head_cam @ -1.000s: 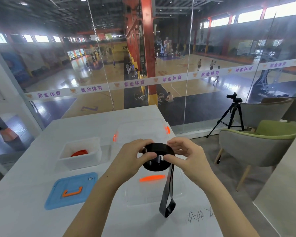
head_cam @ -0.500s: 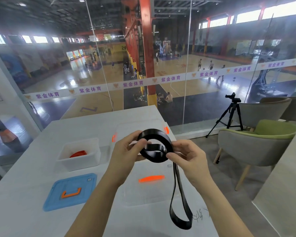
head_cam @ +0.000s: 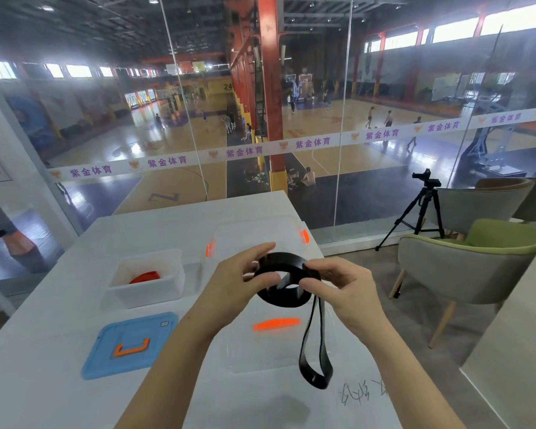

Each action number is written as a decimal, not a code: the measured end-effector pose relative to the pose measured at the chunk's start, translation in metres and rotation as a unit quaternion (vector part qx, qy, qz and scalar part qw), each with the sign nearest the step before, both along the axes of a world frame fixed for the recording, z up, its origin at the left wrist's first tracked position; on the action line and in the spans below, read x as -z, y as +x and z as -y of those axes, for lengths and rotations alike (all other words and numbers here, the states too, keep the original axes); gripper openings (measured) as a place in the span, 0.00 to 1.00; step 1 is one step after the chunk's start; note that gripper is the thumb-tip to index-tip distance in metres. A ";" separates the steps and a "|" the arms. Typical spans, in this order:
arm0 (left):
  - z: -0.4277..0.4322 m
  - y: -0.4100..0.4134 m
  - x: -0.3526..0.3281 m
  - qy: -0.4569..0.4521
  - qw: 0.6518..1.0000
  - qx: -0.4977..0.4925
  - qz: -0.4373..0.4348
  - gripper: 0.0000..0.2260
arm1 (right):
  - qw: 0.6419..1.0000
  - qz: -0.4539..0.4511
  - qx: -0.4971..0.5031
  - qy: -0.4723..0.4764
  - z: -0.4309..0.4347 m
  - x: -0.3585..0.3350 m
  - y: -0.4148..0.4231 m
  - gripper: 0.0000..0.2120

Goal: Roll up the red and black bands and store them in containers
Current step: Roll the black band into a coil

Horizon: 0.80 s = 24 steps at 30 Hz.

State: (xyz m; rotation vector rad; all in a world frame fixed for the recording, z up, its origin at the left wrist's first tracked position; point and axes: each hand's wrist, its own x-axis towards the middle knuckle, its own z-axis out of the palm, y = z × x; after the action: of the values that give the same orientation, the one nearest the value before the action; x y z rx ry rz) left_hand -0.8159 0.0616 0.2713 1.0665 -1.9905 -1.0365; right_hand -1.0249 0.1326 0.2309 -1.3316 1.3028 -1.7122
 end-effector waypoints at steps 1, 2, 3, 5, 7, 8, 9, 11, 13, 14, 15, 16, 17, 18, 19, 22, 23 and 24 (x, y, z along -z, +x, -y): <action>0.001 -0.001 0.001 -0.015 1.000 0.004 0.025 0.18 | 1.000 -0.016 -0.008 0.004 0.000 0.000 0.000 0.19; 0.001 -0.001 0.001 -0.027 0.999 0.009 0.041 0.15 | 0.999 -0.030 -0.013 0.007 0.000 0.000 0.001 0.19; 0.001 -0.001 0.000 -0.032 0.998 0.016 0.048 0.13 | 0.999 -0.040 -0.017 0.008 0.000 0.001 0.001 0.19; 0.002 0.000 -0.002 -0.014 0.999 0.035 0.032 0.10 | 0.999 -0.044 -0.018 0.006 0.000 0.002 0.001 0.18; 0.000 0.002 -0.004 0.026 0.999 0.042 -0.016 0.10 | 0.999 -0.029 -0.019 -0.005 0.000 0.002 0.001 0.19; -0.002 0.002 -0.004 0.049 0.997 0.041 -0.047 0.10 | 1.000 -0.016 -0.017 -0.011 0.000 0.002 0.002 0.19; -0.004 0.002 -0.004 0.067 0.994 0.038 -0.076 0.11 | 1.000 -0.001 -0.012 -0.015 0.001 0.003 0.002 0.20; -0.007 0.001 -0.003 0.088 0.989 0.024 -0.116 0.11 | 1.000 0.020 -0.001 -0.018 0.003 0.008 0.002 0.21; -0.006 0.001 -0.002 0.105 0.984 0.004 -0.145 0.10 | 0.999 0.037 -0.001 -0.020 0.003 0.011 0.001 0.22; -0.006 0.001 -0.002 0.117 0.980 -0.003 -0.162 0.10 | 0.999 0.045 0.000 -0.021 0.002 0.012 0.001 0.23; -0.006 0.001 -0.002 0.128 0.976 -0.008 -0.175 0.10 | 0.998 0.052 0.003 -0.023 0.002 0.013 0.001 0.23; -0.006 0.000 -0.003 0.138 0.973 -0.008 -0.183 0.10 | 0.998 0.058 0.010 -0.026 0.001 0.014 0.001 0.22; -0.006 0.000 -0.002 0.146 0.972 -0.004 -0.185 0.10 | 0.998 0.060 0.019 -0.029 0.001 0.015 0.001 0.20; -0.006 0.000 -0.002 0.156 0.971 0.001 -0.184 0.09 | 0.997 0.058 0.028 -0.030 0.002 0.016 0.001 0.19; -0.006 0.000 -0.002 0.164 0.970 0.007 -0.179 0.09 | 0.997 0.053 0.035 -0.031 0.002 0.017 0.000 0.18; -0.003 0.006 -0.002 0.174 0.975 0.033 -0.138 0.09 | 0.998 0.043 0.035 -0.031 0.001 0.017 -0.003 0.18; -0.002 0.008 -0.002 0.169 0.977 0.039 -0.120 0.09 | 0.998 0.040 0.033 -0.029 0.000 0.016 -0.004 0.18; 0.000 0.010 -0.002 0.161 0.980 0.044 -0.104 0.10 | 0.998 0.037 0.031 -0.027 -0.001 0.015 -0.004 0.18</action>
State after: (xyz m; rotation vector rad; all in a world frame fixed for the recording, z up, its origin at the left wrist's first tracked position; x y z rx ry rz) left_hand -0.8054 0.0616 0.2735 0.9919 -1.7510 -1.4921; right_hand -1.0294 0.1336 0.2155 -1.2565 1.2770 -1.8335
